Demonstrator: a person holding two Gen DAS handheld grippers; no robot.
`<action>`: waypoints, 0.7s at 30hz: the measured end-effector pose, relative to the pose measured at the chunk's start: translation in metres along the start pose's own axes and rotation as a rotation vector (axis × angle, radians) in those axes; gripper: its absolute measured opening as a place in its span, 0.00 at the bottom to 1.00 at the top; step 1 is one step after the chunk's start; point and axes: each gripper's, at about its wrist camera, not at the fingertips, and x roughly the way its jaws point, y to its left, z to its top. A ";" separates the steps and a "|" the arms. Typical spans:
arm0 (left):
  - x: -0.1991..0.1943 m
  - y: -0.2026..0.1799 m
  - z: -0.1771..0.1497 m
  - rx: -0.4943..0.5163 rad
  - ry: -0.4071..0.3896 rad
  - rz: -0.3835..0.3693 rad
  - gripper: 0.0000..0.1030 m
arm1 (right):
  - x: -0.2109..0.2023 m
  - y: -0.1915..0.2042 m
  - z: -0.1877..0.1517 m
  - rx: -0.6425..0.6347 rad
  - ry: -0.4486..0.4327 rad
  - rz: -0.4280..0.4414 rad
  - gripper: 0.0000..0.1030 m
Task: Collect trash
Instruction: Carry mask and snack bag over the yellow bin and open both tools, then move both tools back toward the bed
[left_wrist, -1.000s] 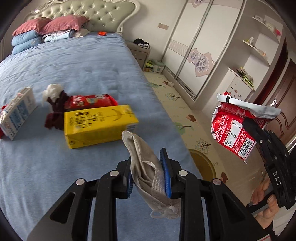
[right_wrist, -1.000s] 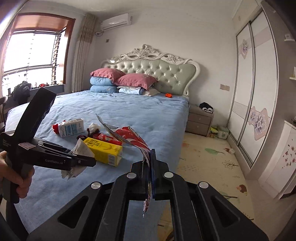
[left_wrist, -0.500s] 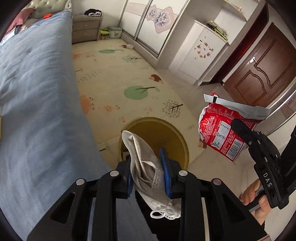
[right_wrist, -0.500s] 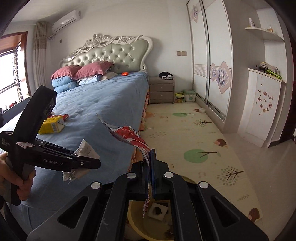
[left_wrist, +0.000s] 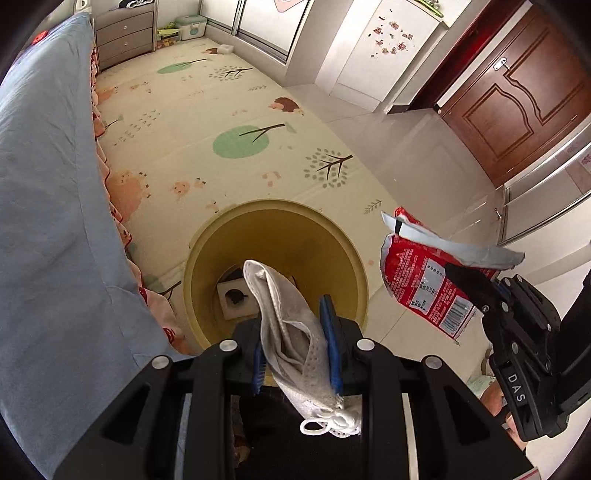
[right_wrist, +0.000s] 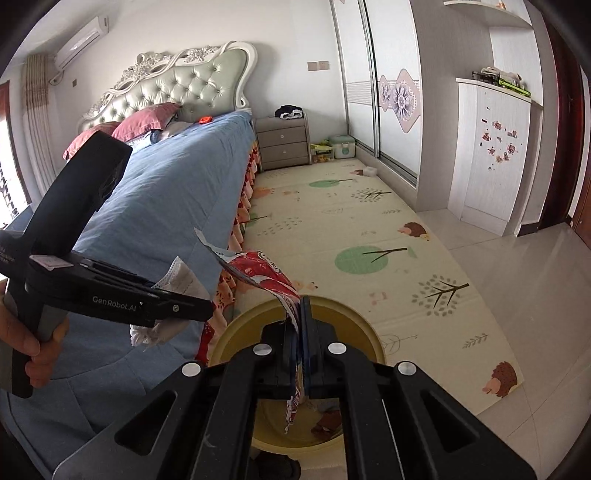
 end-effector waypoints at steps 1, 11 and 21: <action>0.004 0.000 0.000 0.003 0.010 -0.001 0.27 | 0.004 -0.003 0.000 0.009 0.013 0.003 0.03; -0.003 0.021 0.001 -0.112 -0.049 0.017 0.94 | 0.030 -0.025 -0.005 0.102 0.066 0.005 0.81; 0.001 0.001 -0.001 0.003 -0.038 0.096 0.94 | 0.022 -0.016 -0.007 0.038 0.087 -0.028 0.81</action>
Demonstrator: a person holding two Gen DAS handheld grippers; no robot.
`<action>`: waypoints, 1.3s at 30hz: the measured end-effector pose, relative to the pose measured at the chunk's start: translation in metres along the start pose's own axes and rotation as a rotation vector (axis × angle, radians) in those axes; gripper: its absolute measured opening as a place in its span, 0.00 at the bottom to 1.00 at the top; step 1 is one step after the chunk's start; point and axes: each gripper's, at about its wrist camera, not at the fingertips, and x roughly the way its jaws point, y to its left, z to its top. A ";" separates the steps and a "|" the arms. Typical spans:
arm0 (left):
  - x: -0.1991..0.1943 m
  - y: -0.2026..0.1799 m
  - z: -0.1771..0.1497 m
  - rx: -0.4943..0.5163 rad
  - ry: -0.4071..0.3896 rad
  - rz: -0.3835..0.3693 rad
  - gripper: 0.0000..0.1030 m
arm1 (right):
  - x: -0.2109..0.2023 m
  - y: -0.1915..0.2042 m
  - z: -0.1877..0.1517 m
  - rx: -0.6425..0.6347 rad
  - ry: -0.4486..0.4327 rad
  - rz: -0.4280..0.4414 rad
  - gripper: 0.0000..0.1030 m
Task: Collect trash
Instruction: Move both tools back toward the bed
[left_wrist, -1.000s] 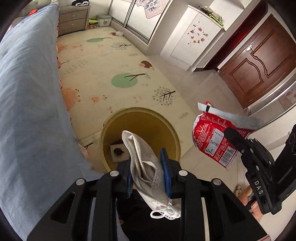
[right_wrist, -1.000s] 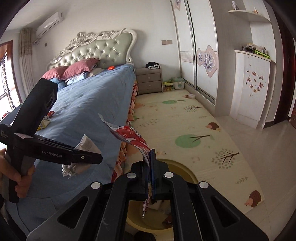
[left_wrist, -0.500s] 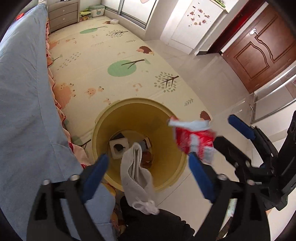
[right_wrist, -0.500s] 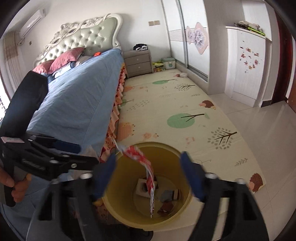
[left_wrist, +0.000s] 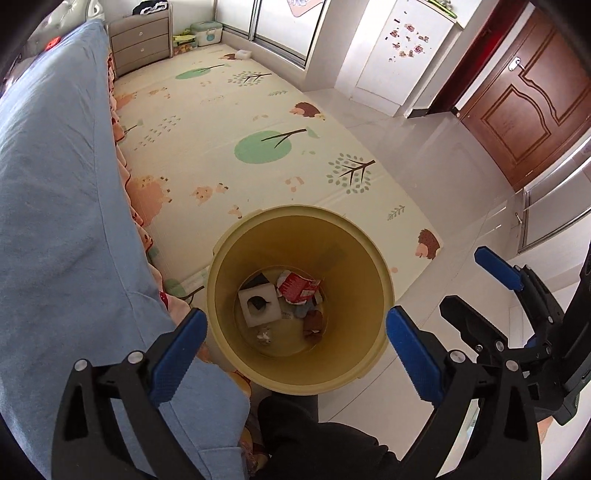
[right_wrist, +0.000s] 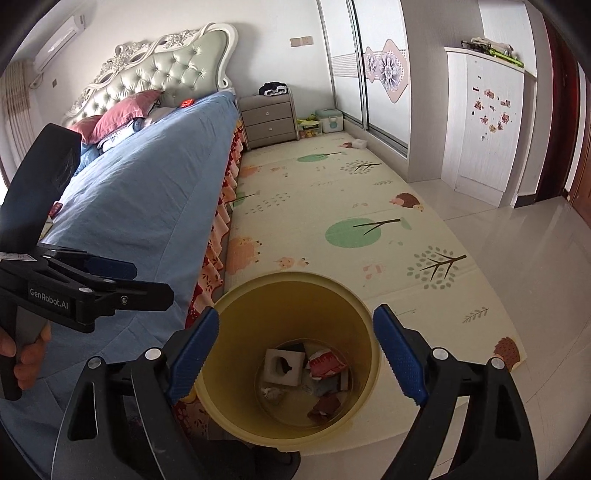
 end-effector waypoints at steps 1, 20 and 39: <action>0.000 -0.001 0.000 0.008 -0.001 0.001 0.94 | -0.001 0.002 0.000 -0.009 0.000 -0.004 0.81; -0.059 0.007 -0.009 0.009 -0.172 0.024 0.94 | -0.025 0.020 0.004 -0.014 -0.025 0.006 0.84; -0.236 0.148 -0.126 -0.112 -0.511 0.404 0.96 | -0.065 0.213 0.049 -0.329 -0.233 0.310 0.92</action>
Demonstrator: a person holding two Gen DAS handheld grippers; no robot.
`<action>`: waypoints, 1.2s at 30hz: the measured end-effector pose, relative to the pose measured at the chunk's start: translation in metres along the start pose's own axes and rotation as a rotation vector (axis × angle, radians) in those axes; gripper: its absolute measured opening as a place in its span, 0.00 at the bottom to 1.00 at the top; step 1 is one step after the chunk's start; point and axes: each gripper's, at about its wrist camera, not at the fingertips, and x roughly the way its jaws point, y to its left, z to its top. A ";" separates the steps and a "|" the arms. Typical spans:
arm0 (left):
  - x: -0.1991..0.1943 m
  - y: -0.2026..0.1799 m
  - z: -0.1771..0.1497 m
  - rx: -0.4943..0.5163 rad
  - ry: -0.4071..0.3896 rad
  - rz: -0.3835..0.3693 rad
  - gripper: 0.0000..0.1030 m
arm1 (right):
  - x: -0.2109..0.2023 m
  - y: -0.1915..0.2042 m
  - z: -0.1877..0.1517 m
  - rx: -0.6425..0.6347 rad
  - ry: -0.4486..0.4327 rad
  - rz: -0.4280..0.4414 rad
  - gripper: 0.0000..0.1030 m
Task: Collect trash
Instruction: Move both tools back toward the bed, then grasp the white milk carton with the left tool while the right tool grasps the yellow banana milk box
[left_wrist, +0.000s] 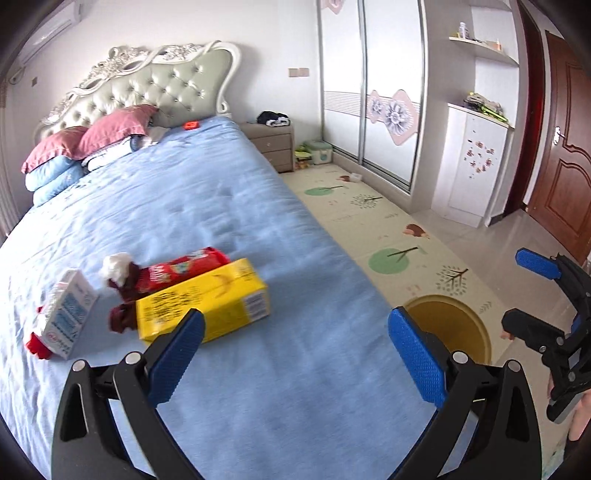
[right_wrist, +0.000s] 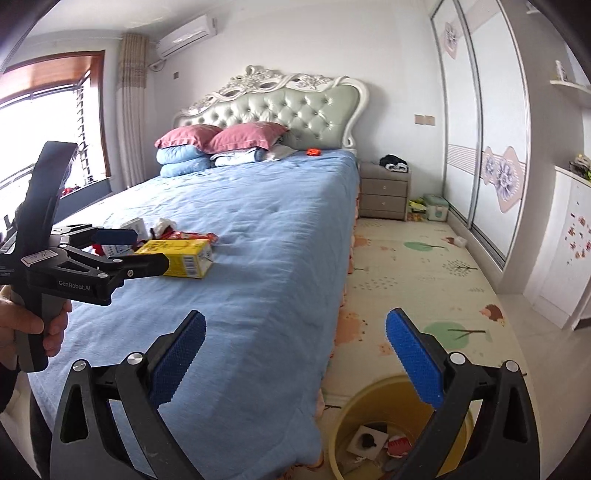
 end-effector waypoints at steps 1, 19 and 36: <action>-0.004 0.014 -0.002 -0.007 -0.005 0.021 0.96 | 0.003 0.011 0.005 -0.023 0.002 0.020 0.92; -0.023 0.213 -0.054 -0.255 0.011 0.158 0.96 | 0.084 0.168 0.041 -0.316 0.064 0.150 0.91; 0.037 0.256 -0.035 -0.164 0.109 0.102 0.70 | 0.135 0.178 0.053 -0.327 0.126 0.208 0.84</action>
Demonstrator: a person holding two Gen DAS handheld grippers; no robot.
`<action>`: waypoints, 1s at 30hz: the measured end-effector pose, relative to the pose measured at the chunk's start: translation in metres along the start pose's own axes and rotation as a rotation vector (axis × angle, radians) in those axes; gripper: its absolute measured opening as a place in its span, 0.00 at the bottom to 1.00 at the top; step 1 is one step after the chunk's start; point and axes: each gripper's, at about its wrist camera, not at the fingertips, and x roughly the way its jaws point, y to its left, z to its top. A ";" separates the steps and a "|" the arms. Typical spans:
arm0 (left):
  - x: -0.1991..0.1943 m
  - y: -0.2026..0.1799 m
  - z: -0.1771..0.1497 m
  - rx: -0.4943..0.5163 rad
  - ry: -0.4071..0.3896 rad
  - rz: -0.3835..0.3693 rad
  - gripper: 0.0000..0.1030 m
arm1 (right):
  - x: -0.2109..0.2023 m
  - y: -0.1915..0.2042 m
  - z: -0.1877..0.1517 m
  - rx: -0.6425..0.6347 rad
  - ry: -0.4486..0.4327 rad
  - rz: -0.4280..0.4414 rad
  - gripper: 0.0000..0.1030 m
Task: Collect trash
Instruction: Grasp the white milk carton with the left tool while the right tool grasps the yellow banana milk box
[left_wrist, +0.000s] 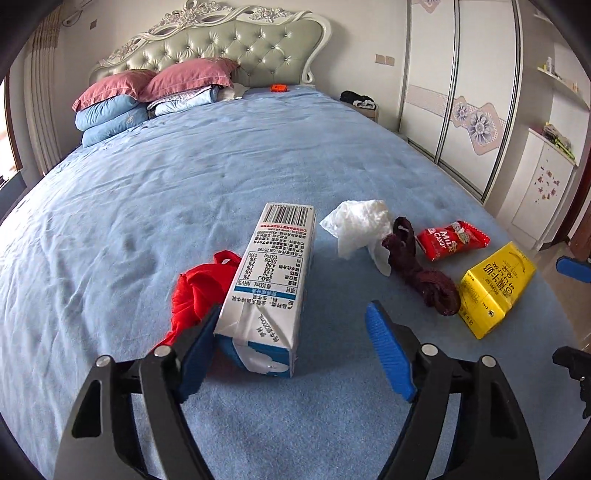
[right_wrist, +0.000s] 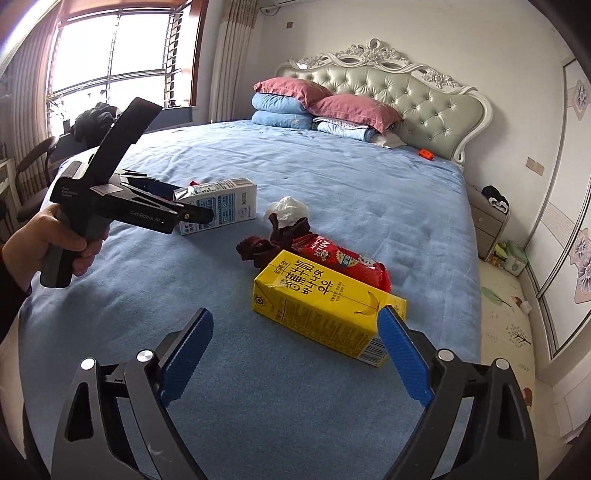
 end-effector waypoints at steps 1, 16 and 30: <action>0.004 0.000 0.001 0.004 0.017 -0.006 0.66 | 0.001 -0.003 0.001 0.001 -0.002 -0.003 0.84; -0.006 -0.016 0.003 0.010 -0.005 -0.030 0.37 | 0.018 -0.041 0.008 0.090 0.037 0.147 0.72; -0.037 -0.032 -0.010 -0.006 -0.018 -0.122 0.37 | 0.054 -0.051 0.019 -0.169 0.177 0.174 0.77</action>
